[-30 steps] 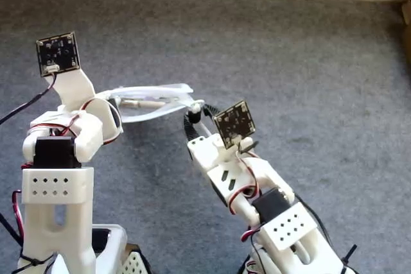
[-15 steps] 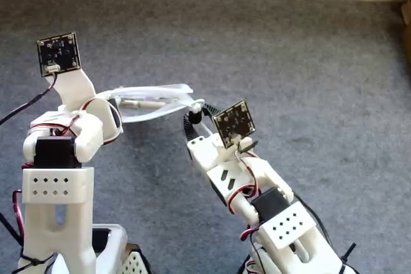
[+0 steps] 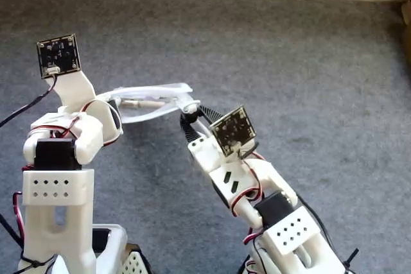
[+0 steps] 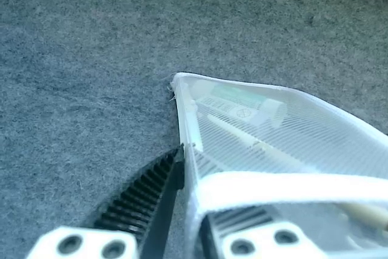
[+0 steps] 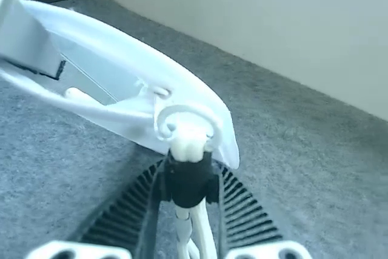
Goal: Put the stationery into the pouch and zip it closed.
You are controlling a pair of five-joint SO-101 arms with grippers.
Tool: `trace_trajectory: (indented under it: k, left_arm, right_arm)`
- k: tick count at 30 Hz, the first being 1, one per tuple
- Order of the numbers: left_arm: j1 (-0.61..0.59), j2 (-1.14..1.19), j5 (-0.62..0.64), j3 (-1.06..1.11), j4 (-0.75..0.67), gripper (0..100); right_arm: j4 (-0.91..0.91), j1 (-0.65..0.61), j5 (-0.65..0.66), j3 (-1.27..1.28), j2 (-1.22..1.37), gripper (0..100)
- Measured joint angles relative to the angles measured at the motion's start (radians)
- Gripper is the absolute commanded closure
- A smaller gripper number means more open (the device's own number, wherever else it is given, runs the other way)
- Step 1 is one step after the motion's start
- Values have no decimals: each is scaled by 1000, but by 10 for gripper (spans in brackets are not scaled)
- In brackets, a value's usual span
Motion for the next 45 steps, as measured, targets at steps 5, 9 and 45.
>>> trace_trajectory:
  k: [5,9,45]
  left_arm:
    - [0,0,-3,2,0,993]
    - [0,-2,-12,6,0,992]
    - [600,130,-261,-140,-221,772]
  right_arm:
    - [25,0,44,0,-26,991]
    - [103,-11,49,0,-26,991]
    - [895,-150,97,-23,-632,991]
